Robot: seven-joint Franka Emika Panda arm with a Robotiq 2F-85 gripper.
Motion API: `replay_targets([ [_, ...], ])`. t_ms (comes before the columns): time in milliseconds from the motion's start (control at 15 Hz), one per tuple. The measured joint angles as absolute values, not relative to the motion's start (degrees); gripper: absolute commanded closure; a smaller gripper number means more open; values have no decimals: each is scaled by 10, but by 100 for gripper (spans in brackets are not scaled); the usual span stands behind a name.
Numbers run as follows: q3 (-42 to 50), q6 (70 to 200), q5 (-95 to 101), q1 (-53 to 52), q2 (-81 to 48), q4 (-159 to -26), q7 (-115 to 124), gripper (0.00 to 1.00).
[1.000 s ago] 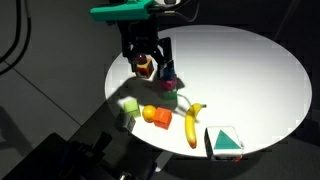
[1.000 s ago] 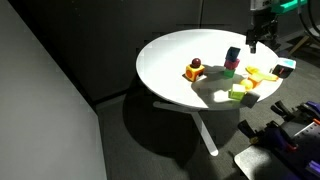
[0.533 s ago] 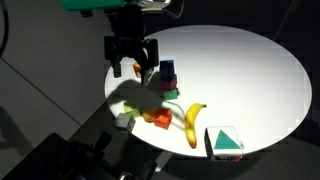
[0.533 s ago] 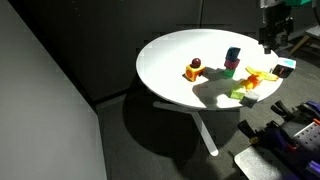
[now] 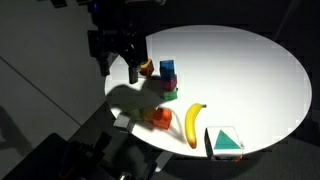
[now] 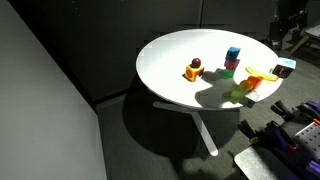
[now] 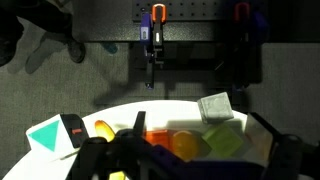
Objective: Put the blue block on top of the pink block
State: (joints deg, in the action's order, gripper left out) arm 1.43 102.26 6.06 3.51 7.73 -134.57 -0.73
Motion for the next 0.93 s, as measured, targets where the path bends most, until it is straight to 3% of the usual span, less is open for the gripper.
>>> replay_targets([
  [933,11,1107,61,32,178,-1417,11,0],
])
